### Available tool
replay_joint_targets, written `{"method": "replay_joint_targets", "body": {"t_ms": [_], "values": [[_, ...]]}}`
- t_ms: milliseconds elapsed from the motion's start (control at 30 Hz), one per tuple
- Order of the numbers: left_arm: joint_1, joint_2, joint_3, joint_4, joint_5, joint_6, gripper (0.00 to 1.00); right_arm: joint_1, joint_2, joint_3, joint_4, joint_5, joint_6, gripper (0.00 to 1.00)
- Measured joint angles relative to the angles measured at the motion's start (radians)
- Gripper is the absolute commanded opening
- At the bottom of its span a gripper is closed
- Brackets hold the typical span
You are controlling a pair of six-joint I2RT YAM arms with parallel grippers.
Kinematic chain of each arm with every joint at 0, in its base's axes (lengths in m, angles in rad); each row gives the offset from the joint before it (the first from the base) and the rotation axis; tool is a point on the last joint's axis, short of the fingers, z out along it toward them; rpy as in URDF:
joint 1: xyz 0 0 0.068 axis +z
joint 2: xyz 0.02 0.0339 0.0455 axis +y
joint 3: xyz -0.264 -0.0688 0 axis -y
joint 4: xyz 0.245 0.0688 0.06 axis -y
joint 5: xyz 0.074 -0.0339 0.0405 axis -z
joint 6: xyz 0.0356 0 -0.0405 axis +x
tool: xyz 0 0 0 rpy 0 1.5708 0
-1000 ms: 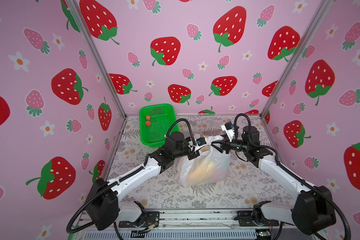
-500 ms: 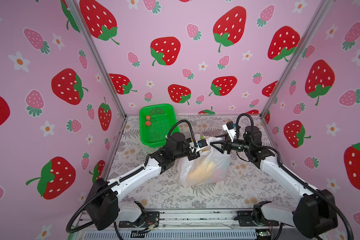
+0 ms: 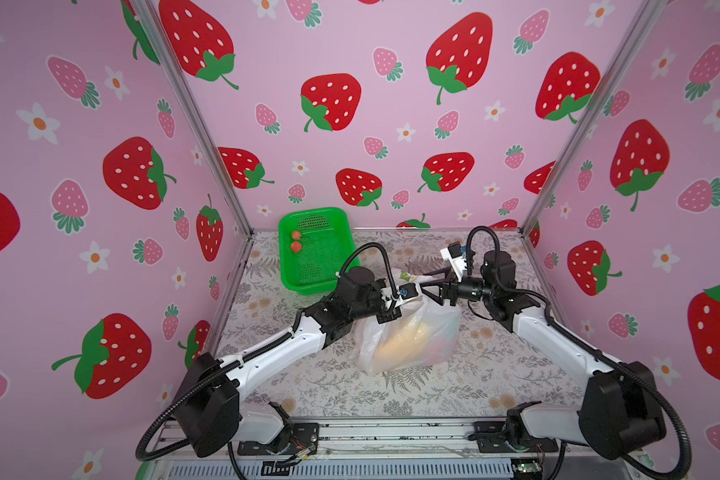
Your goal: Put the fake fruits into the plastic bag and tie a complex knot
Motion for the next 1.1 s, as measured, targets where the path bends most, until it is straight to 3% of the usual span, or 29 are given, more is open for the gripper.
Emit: {"method": "replay_joint_targets", "body": {"t_ms": [100, 367, 467, 833, 1100], "values": [[-0.001, 0.002, 0.0, -0.002, -0.009, 0.007, 0.0, 0.001, 0.007, 0.0, 0.0, -0.001, -0.014, 0.52], [-0.003, 0.011, 0.0, -0.007, -0.043, 0.019, 0.0, 0.011, 0.007, 0.009, -0.002, -0.01, -0.042, 0.12], [-0.004, 0.013, 0.0, -0.009, -0.06, 0.031, 0.07, 0.013, 0.007, 0.011, -0.005, -0.012, -0.048, 0.0], [-0.005, -0.02, 0.0, -0.175, -0.061, 0.068, 0.51, 0.018, -0.048, 0.012, -0.027, 0.038, -0.13, 0.0], [0.063, -0.2, 0.012, -0.27, 0.125, -0.024, 0.7, 0.018, -0.091, 0.011, -0.038, 0.055, -0.261, 0.0]]}}
